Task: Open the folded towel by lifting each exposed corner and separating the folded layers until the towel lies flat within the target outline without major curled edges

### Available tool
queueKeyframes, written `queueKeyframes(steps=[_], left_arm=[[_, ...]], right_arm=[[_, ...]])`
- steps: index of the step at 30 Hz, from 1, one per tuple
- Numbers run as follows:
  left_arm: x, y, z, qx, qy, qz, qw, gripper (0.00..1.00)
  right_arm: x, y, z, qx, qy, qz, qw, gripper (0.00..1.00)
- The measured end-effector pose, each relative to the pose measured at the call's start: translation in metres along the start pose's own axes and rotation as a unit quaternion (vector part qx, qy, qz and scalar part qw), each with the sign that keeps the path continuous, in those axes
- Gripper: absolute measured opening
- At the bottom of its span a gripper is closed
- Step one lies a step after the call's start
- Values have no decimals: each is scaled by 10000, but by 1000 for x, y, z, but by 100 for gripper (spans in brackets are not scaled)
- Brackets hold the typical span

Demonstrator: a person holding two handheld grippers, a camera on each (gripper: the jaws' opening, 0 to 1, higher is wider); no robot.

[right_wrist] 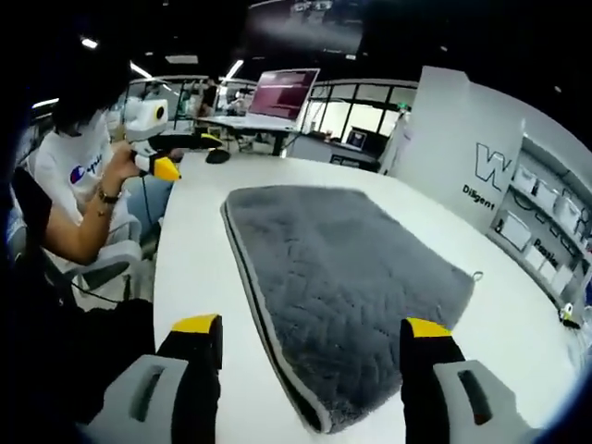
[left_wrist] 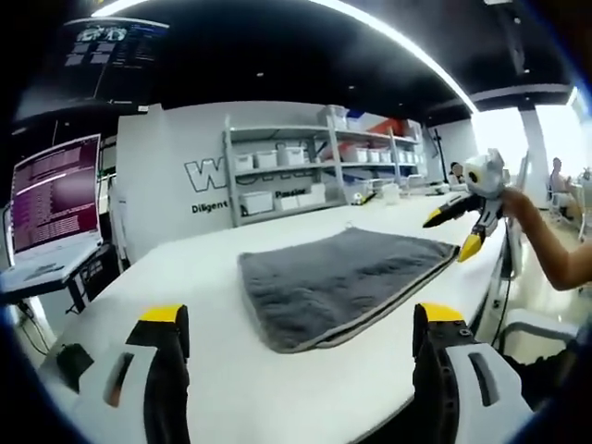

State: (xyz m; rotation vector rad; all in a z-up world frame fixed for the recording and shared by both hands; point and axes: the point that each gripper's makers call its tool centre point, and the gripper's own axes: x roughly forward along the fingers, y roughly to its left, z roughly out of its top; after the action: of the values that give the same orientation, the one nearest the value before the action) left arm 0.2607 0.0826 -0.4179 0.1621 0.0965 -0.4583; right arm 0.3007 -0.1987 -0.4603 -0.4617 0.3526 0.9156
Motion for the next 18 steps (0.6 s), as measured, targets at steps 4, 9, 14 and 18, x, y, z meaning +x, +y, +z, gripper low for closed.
queueKeyframes(steps=[4,9,14,18], left_arm=[[-7,6,4,-42,-73,52,10000,99],[-14,11,7,-48,-110,96,9999,99],[-15,10,9,-87,-165,25,9998,99],[-16,2,5,-33,-25,-177,9998,99]], right_arm=[[5,-11,-4,156,89,-258,9995,97],[6,-11,2,242,116,-376,9989,99],[11,-4,26,227,-30,-395,9990,99],[30,20,57,-12,-220,-151,9996,99]])
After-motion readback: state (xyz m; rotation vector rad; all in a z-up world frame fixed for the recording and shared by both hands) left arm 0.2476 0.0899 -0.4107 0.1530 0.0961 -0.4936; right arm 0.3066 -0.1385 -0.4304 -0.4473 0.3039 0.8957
